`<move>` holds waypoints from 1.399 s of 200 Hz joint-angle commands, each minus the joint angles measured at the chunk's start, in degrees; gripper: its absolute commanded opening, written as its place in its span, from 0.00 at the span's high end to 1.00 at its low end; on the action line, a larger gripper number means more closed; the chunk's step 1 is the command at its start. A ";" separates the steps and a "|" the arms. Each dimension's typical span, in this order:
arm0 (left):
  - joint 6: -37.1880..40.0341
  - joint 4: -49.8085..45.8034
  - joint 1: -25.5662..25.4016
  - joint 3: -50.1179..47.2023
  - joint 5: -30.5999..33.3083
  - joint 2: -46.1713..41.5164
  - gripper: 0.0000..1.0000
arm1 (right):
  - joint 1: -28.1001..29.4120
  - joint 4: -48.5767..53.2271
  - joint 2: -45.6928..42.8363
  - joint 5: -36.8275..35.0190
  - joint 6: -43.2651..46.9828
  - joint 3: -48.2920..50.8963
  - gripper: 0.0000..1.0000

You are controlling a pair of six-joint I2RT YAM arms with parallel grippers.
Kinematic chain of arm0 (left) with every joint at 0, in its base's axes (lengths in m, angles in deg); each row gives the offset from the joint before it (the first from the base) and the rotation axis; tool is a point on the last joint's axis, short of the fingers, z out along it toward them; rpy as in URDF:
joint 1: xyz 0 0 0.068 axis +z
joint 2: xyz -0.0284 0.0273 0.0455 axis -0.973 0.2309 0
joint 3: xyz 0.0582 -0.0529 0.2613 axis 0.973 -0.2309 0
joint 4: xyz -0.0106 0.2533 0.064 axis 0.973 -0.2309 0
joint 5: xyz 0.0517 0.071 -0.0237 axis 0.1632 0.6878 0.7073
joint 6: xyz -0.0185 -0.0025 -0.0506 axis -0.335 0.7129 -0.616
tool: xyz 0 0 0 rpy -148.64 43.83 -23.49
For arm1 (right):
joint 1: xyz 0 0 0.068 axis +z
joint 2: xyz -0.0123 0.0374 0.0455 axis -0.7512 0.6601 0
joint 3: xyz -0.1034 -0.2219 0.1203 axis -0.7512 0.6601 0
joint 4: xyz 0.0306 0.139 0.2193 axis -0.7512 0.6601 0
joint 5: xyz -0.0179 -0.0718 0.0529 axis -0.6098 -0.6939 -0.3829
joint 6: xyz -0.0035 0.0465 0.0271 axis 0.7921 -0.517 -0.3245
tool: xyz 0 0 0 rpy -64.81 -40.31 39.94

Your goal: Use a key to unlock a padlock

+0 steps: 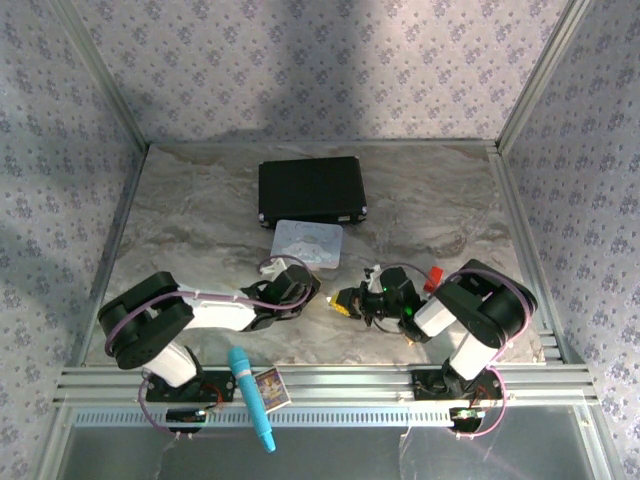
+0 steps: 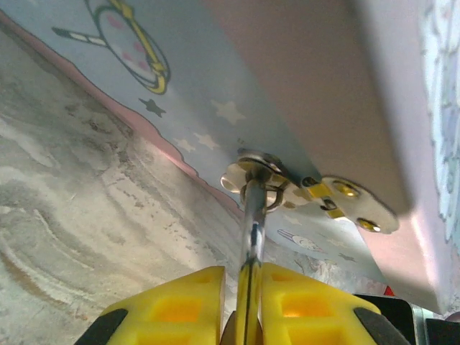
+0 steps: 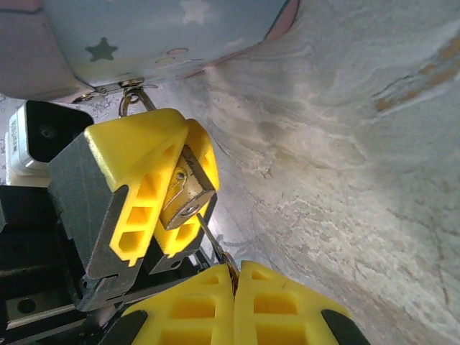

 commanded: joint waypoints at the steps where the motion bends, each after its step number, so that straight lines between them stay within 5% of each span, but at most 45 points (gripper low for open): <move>1: -1.79 -1.82 -0.33 1.21 1.11 1.09 1.00 | 0.26 -0.47 -0.75 1.44 -0.30 -1.13 1.00; 280: -7.12 -2.86 -0.64 0.88 0.52 0.09 1.00 | -2.11 -1.17 0.18 5.77 -0.43 -1.19 1.00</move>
